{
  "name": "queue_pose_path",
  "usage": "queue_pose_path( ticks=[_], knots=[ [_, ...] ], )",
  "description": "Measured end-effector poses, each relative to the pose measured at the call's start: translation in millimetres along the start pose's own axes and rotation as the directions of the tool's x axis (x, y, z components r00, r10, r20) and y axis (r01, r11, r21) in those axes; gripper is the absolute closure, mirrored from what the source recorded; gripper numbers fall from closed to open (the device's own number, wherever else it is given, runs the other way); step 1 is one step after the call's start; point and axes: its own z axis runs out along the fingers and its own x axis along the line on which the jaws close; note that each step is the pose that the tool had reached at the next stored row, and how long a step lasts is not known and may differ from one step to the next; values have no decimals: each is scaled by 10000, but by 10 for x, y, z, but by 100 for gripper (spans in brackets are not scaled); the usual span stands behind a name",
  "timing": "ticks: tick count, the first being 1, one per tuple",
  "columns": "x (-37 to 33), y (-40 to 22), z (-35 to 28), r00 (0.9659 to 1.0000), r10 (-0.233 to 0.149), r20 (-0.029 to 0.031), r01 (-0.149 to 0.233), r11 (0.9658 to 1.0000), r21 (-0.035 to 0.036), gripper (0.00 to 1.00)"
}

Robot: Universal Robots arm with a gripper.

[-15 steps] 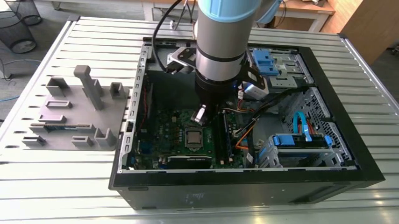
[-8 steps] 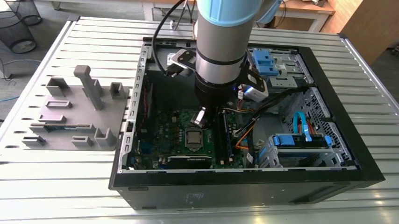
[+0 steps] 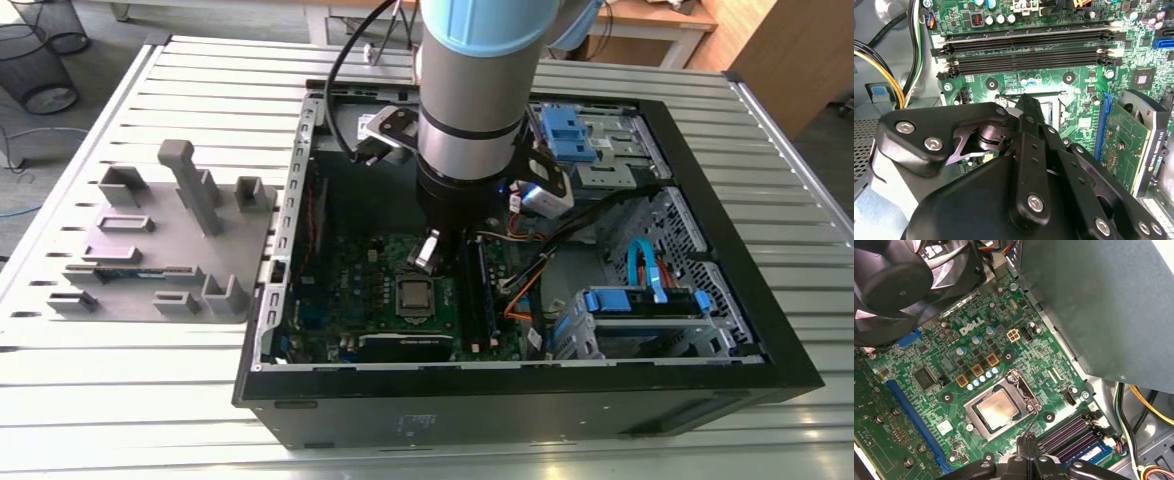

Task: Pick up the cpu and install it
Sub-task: 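Install the first cpu locking lever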

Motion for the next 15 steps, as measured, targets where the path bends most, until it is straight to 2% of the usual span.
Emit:
queue_pose_path(
  ticks=[9, 13, 15],
  knots=[
    [6, 9, 10, 10000, 2, 4, -2, 10000, 7, 89],
    [20, 29, 36, 10000, 0, -14, 0, 10000, 45, 89],
    [32, 46, 49, 10000, -1, -38, 2, 10000, 87, 89]
  ],
)
